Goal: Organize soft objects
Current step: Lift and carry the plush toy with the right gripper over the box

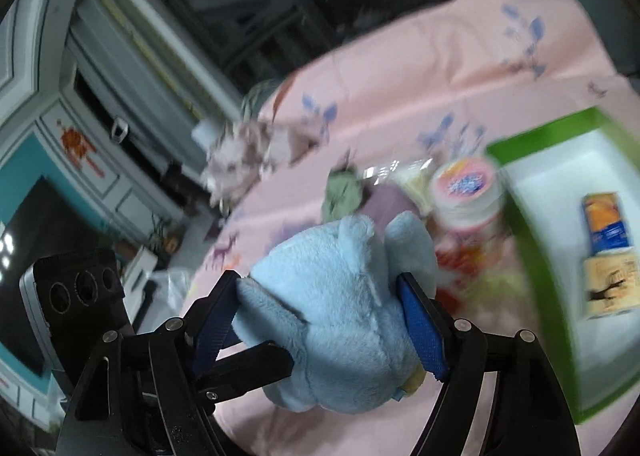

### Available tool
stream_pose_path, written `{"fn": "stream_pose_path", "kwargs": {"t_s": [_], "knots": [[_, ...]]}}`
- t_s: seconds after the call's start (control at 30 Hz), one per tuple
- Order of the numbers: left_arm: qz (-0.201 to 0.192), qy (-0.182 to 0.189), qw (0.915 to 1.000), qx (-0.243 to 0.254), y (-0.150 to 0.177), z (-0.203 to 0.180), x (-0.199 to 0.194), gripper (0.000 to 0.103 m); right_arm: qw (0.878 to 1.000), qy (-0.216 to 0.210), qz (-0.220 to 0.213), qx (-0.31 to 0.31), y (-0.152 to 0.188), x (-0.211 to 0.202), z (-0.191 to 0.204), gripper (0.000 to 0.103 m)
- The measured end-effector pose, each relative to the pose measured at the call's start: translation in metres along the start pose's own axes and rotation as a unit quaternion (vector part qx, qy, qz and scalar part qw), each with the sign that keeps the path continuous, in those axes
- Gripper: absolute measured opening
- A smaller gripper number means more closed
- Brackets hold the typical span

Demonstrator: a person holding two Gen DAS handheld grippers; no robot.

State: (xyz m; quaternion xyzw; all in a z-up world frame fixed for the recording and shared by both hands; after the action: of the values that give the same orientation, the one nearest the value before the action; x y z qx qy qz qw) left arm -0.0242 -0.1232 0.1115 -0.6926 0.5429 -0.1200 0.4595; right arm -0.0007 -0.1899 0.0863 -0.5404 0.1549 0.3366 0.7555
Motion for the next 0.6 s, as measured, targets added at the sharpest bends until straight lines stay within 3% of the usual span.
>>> {"fn": "stream_pose_path", "kwargs": {"t_s": [0.27, 0.6], "knots": [[0.018, 0.049, 0.9973, 0.052, -0.019, -0.046, 0.069, 0.047, 0.993, 0.045, -0.079, 0.07, -0.02, -0.058, -0.073, 0.08], [0.061, 0.075, 0.9934, 0.061, -0.017, -0.071, 0.14, 0.047, 0.976, 0.103, -0.109, 0.157, -0.021, -0.078, -0.145, 0.08]]}}
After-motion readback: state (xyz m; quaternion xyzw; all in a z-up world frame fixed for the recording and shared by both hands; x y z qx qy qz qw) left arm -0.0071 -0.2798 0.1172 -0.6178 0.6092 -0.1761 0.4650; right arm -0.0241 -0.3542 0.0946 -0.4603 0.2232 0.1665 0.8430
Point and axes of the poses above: each gripper's, at about its wrist camera, not at the fingertips, and x roughly the way its jaws point, z to its left, y to its underside, the point moved 6 cm from there along x, roughly the way its jaws point, and after that the axes turned 15 degrees about y, right-handed, at the moved point
